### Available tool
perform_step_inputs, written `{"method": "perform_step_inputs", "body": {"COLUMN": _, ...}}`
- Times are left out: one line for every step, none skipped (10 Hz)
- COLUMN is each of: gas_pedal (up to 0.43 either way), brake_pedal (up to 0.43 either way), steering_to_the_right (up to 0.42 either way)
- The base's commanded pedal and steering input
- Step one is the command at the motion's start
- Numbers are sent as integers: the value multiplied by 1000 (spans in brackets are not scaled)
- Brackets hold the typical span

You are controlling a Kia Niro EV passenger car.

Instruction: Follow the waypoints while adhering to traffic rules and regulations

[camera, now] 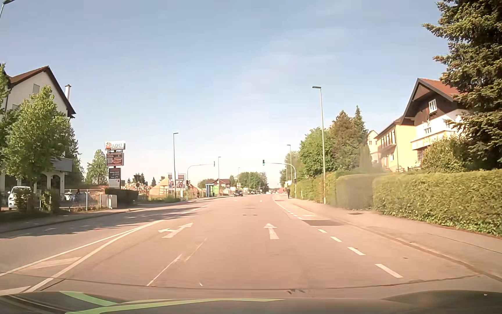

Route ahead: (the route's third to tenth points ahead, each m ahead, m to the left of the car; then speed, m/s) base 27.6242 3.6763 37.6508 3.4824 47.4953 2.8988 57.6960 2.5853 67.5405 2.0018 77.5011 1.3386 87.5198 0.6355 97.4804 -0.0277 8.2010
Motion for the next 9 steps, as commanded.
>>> {"method": "perform_step_inputs", "body": {"gas_pedal": 110, "brake_pedal": 0, "steering_to_the_right": 11}}
{"method": "perform_step_inputs", "body": {"gas_pedal": 110, "brake_pedal": 0, "steering_to_the_right": 12}}
{"method": "perform_step_inputs", "body": {"gas_pedal": 110, "brake_pedal": 0, "steering_to_the_right": 11}}
{"method": "perform_step_inputs", "body": {"gas_pedal": 110, "brake_pedal": 0, "steering_to_the_right": 10}}
{"method": "perform_step_inputs", "body": {"gas_pedal": 110, "brake_pedal": 0, "steering_to_the_right": 10}}
{"method": "perform_step_inputs", "body": {"gas_pedal": 110, "brake_pedal": 0, "steering_to_the_right": 8}}
{"method": "perform_step_inputs", "body": {"gas_pedal": 110, "brake_pedal": 0, "steering_to_the_right": 7}}
{"method": "perform_step_inputs", "body": {"gas_pedal": 110, "brake_pedal": 0, "steering_to_the_right": 6}}
{"method": "perform_step_inputs", "body": {"gas_pedal": 110, "brake_pedal": 0, "steering_to_the_right": 6}}
